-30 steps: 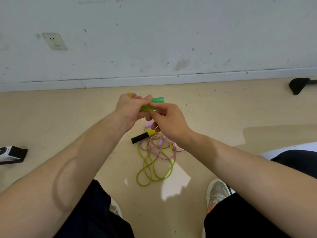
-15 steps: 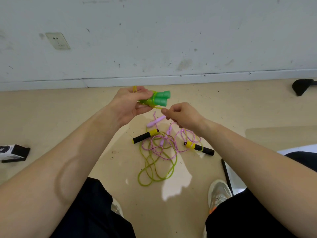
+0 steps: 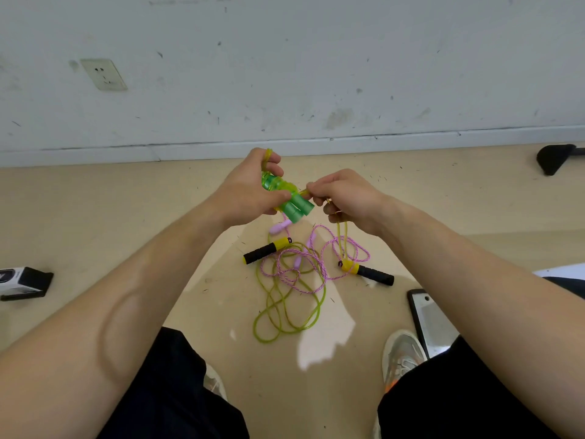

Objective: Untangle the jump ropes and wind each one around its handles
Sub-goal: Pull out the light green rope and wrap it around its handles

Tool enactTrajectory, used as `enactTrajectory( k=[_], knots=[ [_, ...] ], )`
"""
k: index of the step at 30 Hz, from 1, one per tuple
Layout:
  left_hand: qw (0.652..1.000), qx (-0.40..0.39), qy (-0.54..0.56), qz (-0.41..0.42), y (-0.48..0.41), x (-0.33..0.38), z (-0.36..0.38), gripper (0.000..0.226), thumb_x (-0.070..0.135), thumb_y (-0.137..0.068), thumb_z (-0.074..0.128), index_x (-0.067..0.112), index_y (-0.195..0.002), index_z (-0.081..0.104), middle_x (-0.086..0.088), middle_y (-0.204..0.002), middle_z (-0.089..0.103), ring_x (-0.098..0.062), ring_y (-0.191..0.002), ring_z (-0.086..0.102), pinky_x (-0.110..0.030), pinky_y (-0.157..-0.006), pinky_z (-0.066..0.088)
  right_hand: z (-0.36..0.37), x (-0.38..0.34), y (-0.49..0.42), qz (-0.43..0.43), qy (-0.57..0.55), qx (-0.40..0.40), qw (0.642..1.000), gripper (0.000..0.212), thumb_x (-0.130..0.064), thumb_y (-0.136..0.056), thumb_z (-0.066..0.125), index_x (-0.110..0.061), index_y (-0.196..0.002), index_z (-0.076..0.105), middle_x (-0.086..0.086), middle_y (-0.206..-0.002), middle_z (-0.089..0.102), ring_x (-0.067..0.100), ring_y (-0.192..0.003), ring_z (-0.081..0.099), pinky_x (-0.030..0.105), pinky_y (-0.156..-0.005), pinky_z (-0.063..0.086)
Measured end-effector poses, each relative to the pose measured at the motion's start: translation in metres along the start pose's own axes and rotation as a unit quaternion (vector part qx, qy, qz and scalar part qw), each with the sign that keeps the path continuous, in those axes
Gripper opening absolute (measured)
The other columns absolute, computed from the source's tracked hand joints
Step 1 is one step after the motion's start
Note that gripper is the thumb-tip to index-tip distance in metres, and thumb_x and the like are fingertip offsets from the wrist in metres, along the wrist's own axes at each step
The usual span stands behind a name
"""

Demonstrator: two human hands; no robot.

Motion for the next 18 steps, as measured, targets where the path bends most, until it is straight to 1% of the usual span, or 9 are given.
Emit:
enactTrajectory(
  k=[2, 6, 8, 10, 12, 14, 16, 17, 18],
  knots=[
    [0.998, 0.017, -0.055, 0.031, -0.002, 0.001, 0.003, 0.058, 0.013, -0.085, 0.076, 0.017, -0.132, 0.043, 0.006, -0.113, 0.051, -0.02, -0.09, 0.063, -0.041, -0.075, 0.061, 0.001, -0.002, 0.002, 0.01, -0.018, 0.008, 1.0, 0.023, -0.02, -0.099, 0.058, -0.006, -0.088, 0.074, -0.004, -0.065, 0.055, 0.01, -0.048, 0.042, 0.024, -0.049, 0.04],
    [0.982, 0.062, -0.166, 0.07, -0.003, -0.002, 0.008, 0.063, 0.021, -0.086, 0.076, 0.019, -0.137, 0.04, 0.008, -0.116, 0.05, -0.017, -0.097, 0.056, -0.038, -0.091, 0.05, 0.006, -0.005, 0.008, 0.004, -0.013, 0.03, 0.999, 0.023, -0.015, -0.096, 0.058, 0.002, -0.093, 0.073, 0.0, -0.074, 0.063, 0.01, -0.048, 0.045, 0.025, -0.048, 0.043],
    [0.97, 0.105, -0.202, 0.08, -0.002, -0.004, 0.009, 0.062, 0.018, -0.087, 0.074, 0.015, -0.139, 0.04, 0.004, -0.121, 0.05, -0.013, -0.096, 0.05, -0.036, -0.091, 0.046, 0.011, -0.01, 0.012, -0.008, -0.034, 0.05, 0.998, 0.02, -0.013, -0.095, 0.057, 0.001, -0.09, 0.072, 0.002, -0.076, 0.064, 0.011, -0.045, 0.042, 0.024, -0.047, 0.044],
    [0.96, 0.157, -0.211, 0.097, 0.001, -0.003, 0.011, 0.06, 0.013, -0.087, 0.072, 0.011, -0.139, 0.04, 0.0, -0.124, 0.049, -0.01, -0.093, 0.047, -0.035, -0.087, 0.044, 0.019, -0.013, 0.018, -0.013, -0.058, 0.075, 0.995, 0.021, -0.013, -0.097, 0.054, -0.003, -0.09, 0.071, 0.003, -0.076, 0.064, 0.011, -0.042, 0.04, 0.023, -0.044, 0.043],
    [0.957, 0.211, -0.175, 0.096, 0.001, -0.003, 0.011, 0.06, 0.013, -0.086, 0.071, 0.012, -0.138, 0.041, 0.001, -0.122, 0.049, -0.007, -0.095, 0.045, -0.031, -0.086, 0.041, 0.03, -0.012, 0.025, -0.017, -0.081, 0.096, 0.992, 0.023, -0.015, -0.1, 0.05, -0.011, -0.091, 0.07, 0.003, -0.075, 0.061, 0.009, -0.038, 0.04, 0.022, -0.041, 0.042],
    [0.959, 0.254, -0.102, 0.072, -0.002, -0.006, 0.009, 0.06, 0.014, -0.084, 0.073, 0.013, -0.136, 0.042, 0.004, -0.117, 0.049, -0.006, -0.098, 0.047, -0.028, -0.088, 0.042, 0.041, -0.008, 0.031, -0.02, -0.113, 0.099, 0.989, 0.021, -0.019, -0.102, 0.047, -0.015, -0.096, 0.067, 0.002, -0.072, 0.057, 0.01, -0.039, 0.039, 0.023, -0.041, 0.038],
    [0.96, 0.277, -0.018, 0.049, -0.004, -0.01, 0.008, 0.061, 0.018, -0.082, 0.076, 0.013, -0.134, 0.044, 0.006, -0.113, 0.05, -0.012, -0.103, 0.054, -0.034, -0.093, 0.049, 0.053, -0.002, 0.035, -0.004, -0.17, 0.065, 0.983, 0.022, -0.022, -0.103, 0.046, -0.012, -0.096, 0.064, 0.004, -0.071, 0.055, 0.012, -0.04, 0.034, 0.023, -0.042, 0.033],
    [0.959, 0.28, 0.029, 0.034, -0.004, -0.011, 0.008, 0.062, 0.02, -0.081, 0.077, 0.014, -0.132, 0.044, 0.007, -0.112, 0.051, -0.016, -0.106, 0.057, -0.039, -0.091, 0.054, 0.058, 0.002, 0.036, 0.008, -0.192, 0.041, 0.981, 0.025, -0.025, -0.104, 0.046, -0.011, -0.093, 0.063, 0.006, -0.072, 0.053, 0.013, -0.04, 0.031, 0.023, -0.042, 0.03],
    [0.957, 0.278, 0.085, 0.014, -0.003, -0.012, 0.008, 0.061, 0.02, -0.081, 0.078, 0.014, -0.131, 0.043, 0.007, -0.112, 0.051, -0.019, -0.106, 0.06, -0.042, -0.085, 0.058, 0.061, 0.005, 0.036, 0.017, -0.196, 0.025, 0.98, 0.028, -0.029, -0.105, 0.045, -0.012, -0.091, 0.062, 0.008, -0.073, 0.051, 0.012, -0.04, 0.03, 0.022, -0.043, 0.028]
  ],
)
Point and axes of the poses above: each hand's wrist, its own y-axis away from the middle knuckle, its own z-axis out of the palm, x = y × z, the point moved 4 cm from there along -y, towards the middle knuckle
